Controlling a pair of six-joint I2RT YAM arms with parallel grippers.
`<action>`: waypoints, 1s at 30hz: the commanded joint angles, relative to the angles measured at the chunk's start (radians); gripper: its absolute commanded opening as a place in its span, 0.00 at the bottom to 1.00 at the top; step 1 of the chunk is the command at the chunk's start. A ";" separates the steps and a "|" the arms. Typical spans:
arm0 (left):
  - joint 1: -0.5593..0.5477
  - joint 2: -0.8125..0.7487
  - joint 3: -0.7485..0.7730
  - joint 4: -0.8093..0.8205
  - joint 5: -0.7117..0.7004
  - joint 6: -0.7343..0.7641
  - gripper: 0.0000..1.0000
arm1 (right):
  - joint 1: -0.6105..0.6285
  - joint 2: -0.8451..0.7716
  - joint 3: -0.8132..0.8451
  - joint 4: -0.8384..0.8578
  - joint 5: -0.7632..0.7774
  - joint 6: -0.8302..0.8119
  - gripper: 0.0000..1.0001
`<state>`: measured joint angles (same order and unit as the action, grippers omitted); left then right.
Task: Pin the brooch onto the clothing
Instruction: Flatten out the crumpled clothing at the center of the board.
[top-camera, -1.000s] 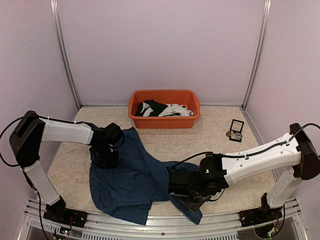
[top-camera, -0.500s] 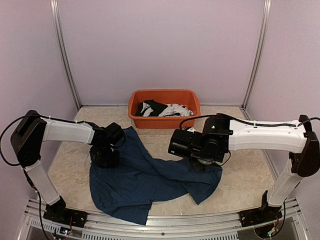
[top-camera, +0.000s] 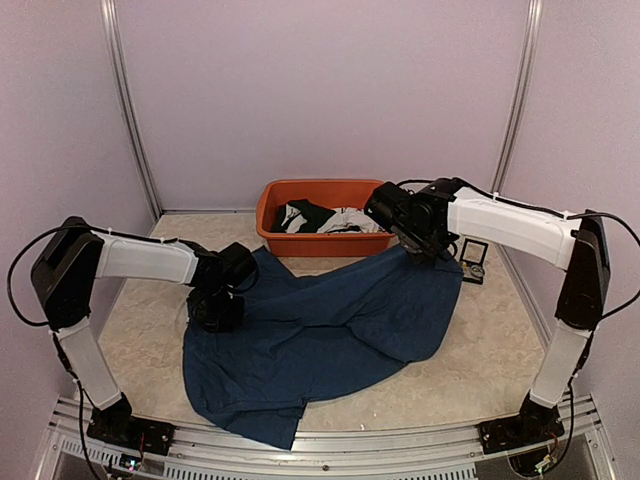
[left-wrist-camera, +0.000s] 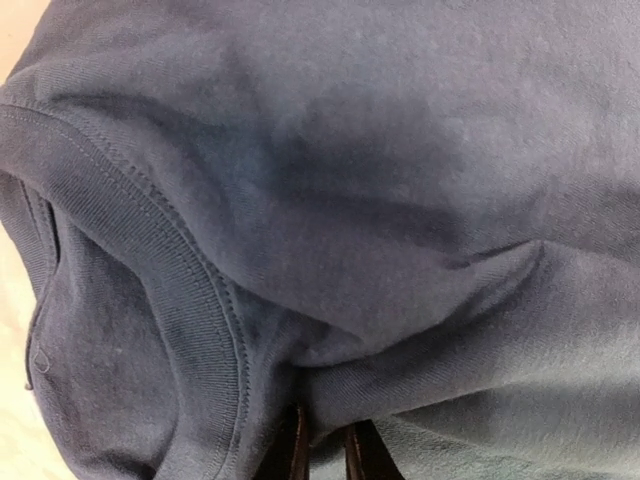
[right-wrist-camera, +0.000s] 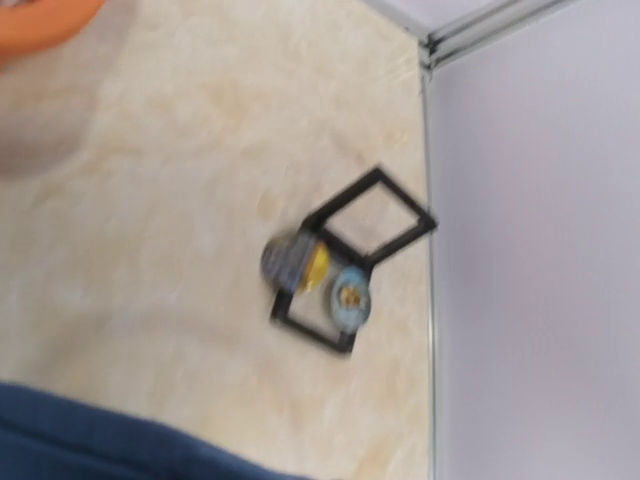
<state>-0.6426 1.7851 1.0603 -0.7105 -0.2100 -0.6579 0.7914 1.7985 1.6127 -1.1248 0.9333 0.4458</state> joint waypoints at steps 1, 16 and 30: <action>0.000 0.075 0.008 -0.044 -0.092 0.015 0.11 | -0.082 0.108 0.059 0.167 0.050 -0.198 0.00; 0.021 0.117 0.120 -0.127 -0.218 0.027 0.31 | -0.195 0.348 0.235 0.288 0.039 -0.412 0.66; -0.048 -0.125 0.122 -0.185 -0.207 -0.003 0.90 | -0.079 -0.406 -0.372 0.453 -0.638 -0.002 0.80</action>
<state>-0.6399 1.7210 1.1767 -0.8593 -0.4194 -0.6498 0.6670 1.5570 1.4315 -0.7837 0.5026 0.2504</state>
